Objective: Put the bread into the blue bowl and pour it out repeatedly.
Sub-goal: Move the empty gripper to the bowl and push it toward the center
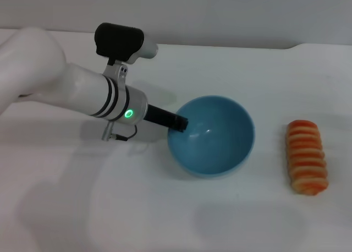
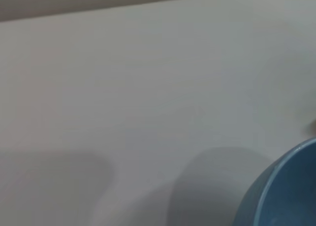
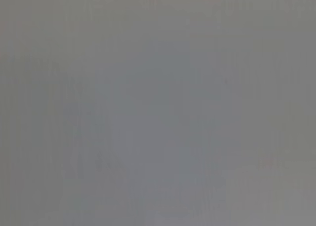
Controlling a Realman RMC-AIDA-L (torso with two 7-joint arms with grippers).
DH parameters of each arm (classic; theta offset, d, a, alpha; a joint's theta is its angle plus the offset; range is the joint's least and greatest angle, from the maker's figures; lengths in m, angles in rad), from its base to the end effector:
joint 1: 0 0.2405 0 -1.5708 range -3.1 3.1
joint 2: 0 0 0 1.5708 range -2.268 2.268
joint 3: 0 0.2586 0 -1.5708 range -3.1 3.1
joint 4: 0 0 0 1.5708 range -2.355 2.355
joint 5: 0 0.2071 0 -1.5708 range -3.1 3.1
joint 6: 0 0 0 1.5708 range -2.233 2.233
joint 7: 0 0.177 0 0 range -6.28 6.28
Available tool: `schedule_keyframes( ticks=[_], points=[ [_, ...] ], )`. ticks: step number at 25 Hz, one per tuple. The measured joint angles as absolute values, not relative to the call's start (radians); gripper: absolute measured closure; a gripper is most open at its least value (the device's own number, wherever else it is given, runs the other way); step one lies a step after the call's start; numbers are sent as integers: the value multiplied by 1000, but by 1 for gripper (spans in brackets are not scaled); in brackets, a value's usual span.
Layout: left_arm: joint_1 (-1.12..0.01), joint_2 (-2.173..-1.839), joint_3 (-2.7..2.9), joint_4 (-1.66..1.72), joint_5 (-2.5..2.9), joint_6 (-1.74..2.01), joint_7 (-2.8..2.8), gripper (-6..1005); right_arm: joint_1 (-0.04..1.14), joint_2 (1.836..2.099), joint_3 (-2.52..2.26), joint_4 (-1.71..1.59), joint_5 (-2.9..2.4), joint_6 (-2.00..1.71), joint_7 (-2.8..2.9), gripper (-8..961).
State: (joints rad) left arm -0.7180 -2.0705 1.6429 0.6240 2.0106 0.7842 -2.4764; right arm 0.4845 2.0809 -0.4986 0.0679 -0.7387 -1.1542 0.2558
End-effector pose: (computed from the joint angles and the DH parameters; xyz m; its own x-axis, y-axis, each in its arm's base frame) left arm -0.2314 0.3914 -0.1361 0.5958 0.7878 0.1565 0.7826 -0.5256 -0.3335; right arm 0.3694 0.3569 0.0060 0.6234 -0.0282 -0.7814 -0.7788 0.0665 -0.6237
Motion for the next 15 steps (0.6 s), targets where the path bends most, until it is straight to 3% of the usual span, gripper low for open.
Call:
schedule_keyframes(
  ticks=[7, 15],
  points=[
    [-739, -2062, 1636, 660, 2011, 813, -2491, 1001, 480, 2082, -499, 70, -739, -1155, 256, 289],
    [-864, -2053, 1628, 676, 2214, 826, -2628, 1000, 488, 2079, -514, 71, -741, -1142, 262, 293]
  ],
)
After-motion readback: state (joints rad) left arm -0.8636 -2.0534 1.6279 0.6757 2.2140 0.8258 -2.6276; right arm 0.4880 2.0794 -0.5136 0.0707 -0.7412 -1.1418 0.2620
